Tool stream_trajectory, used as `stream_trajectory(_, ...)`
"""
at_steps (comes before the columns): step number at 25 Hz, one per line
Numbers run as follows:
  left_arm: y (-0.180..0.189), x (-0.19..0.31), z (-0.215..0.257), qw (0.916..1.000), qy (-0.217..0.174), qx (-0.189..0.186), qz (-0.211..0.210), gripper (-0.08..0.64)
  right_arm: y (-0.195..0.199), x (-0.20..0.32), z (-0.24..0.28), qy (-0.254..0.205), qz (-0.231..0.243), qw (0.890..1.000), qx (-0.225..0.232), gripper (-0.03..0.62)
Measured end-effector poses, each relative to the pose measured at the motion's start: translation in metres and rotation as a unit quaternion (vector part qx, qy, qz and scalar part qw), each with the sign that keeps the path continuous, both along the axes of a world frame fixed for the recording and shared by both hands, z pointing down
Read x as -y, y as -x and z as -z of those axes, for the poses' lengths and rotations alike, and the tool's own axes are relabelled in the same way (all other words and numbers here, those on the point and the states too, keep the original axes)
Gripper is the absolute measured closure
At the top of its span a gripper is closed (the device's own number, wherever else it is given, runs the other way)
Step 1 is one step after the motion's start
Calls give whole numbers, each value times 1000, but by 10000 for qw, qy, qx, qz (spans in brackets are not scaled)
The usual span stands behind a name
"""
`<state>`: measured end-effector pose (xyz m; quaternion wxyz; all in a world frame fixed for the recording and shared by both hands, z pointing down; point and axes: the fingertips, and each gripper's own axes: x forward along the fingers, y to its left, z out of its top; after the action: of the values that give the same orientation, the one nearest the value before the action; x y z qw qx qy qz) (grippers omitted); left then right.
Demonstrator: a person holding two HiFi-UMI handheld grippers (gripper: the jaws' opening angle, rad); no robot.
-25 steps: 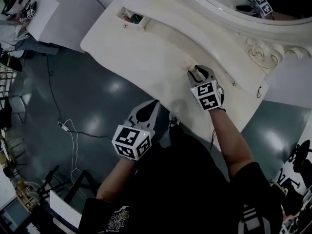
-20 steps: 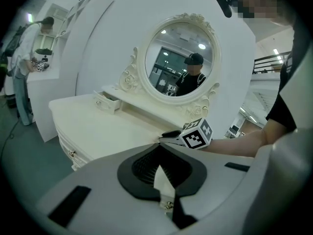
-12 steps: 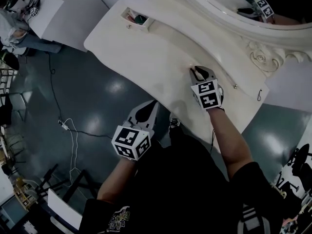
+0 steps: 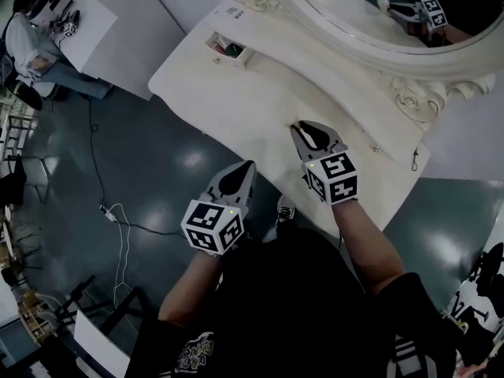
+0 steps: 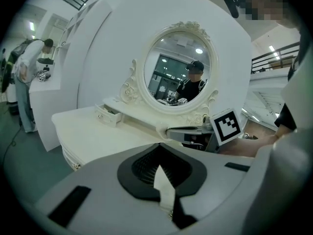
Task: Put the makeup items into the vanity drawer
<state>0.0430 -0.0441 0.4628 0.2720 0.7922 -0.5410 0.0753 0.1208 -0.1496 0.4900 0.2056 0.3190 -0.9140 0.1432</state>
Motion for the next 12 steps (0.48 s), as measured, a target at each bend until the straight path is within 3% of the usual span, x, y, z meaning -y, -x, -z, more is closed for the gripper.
stream_trajectory(7,8,0,35,9990,-339,251,148,560,28,-25,66,-89,269,9960,852,508)
stream_trajectory(12,17,7,56,9971,-561,434,265,559,41,-34,98,-296,477,9921,1120,509)
